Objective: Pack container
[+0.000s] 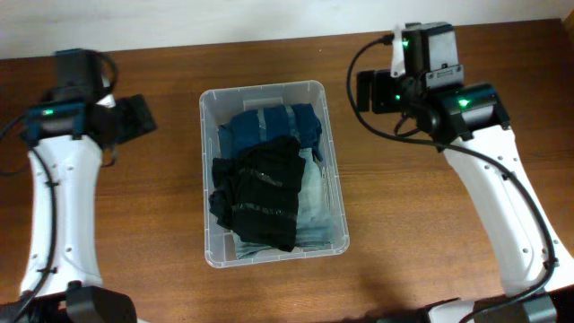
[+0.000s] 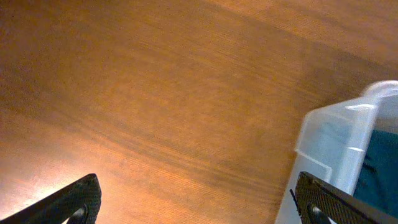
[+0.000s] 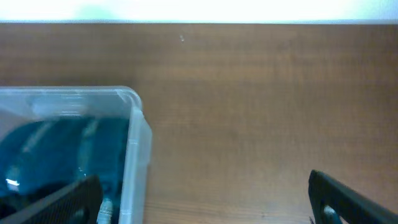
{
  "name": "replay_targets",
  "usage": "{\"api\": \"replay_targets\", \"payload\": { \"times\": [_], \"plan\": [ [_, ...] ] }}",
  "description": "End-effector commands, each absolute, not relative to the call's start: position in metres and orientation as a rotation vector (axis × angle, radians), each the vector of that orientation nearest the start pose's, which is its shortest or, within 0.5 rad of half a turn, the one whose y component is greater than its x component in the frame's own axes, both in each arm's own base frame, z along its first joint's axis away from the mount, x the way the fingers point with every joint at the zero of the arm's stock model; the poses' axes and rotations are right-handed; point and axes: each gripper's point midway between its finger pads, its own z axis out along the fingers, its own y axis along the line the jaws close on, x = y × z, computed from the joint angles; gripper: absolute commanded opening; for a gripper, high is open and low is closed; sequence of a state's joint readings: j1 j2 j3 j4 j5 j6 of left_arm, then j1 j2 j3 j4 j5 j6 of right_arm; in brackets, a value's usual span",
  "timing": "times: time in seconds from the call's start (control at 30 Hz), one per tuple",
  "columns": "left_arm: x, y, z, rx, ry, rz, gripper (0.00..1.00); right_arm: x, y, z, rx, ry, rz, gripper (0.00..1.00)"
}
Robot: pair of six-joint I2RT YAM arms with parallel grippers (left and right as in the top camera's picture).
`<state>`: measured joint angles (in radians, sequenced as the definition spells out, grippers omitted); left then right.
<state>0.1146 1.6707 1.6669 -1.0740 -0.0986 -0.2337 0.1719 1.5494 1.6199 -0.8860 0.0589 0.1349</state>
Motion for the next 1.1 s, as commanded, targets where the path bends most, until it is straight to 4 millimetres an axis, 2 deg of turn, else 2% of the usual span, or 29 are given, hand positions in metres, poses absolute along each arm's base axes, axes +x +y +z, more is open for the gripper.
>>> {"api": "replay_targets", "payload": {
  "times": [0.0,0.1,0.17,0.27,0.33,0.4,0.5,0.57,0.63,0.73,0.97,1.07],
  "plan": [
    [0.390,0.070,0.225,-0.449,2.615,0.029,0.99,0.396,0.052,0.280,0.010,2.432,0.107,0.99],
    [0.365,0.060,0.231,-0.406,2.592,0.028,0.99,0.364,0.048,0.288,0.009,2.453,0.104,0.99],
    [0.350,0.052,0.232,-0.379,2.553,0.022,0.99,0.352,0.046,0.293,0.009,2.426,0.107,0.99],
    [0.315,0.029,0.244,-0.278,2.385,-0.017,0.99,0.306,0.034,0.297,0.025,2.302,0.081,0.99],
    [0.294,0.021,0.256,-0.240,2.248,-0.029,0.99,0.278,0.018,0.288,0.062,2.221,0.002,0.99],
    [0.275,0.019,0.271,-0.223,2.096,-0.037,0.99,0.250,0.012,0.270,0.073,2.173,0.000,0.99],
    [0.255,0.018,0.277,-0.219,2.049,-0.037,0.99,0.231,0.011,0.252,0.066,2.174,0.014,0.99],
    [0.236,0.017,0.276,-0.219,2.056,-0.037,1.00,0.216,0.009,0.231,0.063,2.221,0.003,0.99],
    [0.225,0.016,0.270,-0.222,2.080,-0.036,0.99,0.206,0.007,0.215,0.058,2.286,-0.010,0.99],
    [0.219,0.016,0.259,-0.227,2.135,-0.034,0.99,0.199,0.006,0.202,0.053,2.350,-0.023,0.99],
    [0.206,0.015,0.241,-0.235,2.222,-0.030,0.99,0.200,0.006,0.200,0.053,2.358,-0.025,0.99],
    [0.206,0.015,0.241,-0.235,2.223,-0.030,0.99,0.199,0.006,0.202,0.054,2.349,-0.025,0.99]
  ]
}}
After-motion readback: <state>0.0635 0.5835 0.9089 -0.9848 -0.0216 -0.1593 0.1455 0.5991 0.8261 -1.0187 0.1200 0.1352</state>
